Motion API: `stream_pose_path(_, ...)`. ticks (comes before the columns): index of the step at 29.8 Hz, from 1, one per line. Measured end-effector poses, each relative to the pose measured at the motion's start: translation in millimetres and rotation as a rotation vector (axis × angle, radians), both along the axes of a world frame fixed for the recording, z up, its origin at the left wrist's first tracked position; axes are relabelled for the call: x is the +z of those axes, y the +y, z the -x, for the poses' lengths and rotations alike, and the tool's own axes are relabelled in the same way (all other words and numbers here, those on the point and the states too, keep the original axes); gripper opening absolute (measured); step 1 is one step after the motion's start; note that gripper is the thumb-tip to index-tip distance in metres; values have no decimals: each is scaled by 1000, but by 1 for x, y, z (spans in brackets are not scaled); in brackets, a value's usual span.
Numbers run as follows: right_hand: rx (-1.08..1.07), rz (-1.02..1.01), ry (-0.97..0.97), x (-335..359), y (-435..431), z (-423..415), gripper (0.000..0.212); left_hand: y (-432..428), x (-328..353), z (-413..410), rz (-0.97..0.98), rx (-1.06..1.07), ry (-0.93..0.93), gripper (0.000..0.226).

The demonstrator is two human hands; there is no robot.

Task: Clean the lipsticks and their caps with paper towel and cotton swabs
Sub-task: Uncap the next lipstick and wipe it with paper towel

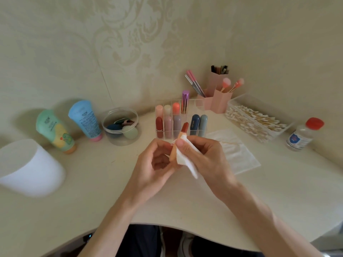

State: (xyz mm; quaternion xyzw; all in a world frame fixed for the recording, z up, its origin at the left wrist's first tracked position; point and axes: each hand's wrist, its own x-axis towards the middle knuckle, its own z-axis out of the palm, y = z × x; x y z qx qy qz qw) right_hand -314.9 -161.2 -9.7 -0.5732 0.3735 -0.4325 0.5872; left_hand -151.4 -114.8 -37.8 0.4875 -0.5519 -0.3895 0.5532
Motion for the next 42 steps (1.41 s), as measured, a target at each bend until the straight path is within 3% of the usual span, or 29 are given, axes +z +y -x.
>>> stream_pose_path(3,51,-62,-124,1,1,1,34,-1,-1,-3,-9,-84,142,24)
stream_pose_path(10,110,-50,-101,-6,-1,2,24,-1,1,-2,-23,11,82,23)
stream_pose_path(20,175,-80,-155,-6,-6,6,32,2,3,-3,-58,-88,135,30)
stream_pose_path(26,7,-84,-147,-9,-8,5,29,5,8,-3,-91,-90,219,29)
stream_pose_path(32,-171,34,-93,-6,-6,4,21,11,14,-3,-127,-259,296,31)
stream_pose_path(38,66,33,-144,0,-9,9,40,11,14,-7,-169,-291,370,35)
stream_pose_path(42,20,106,-37,-4,-7,7,31,10,12,-6,-165,-303,324,35)
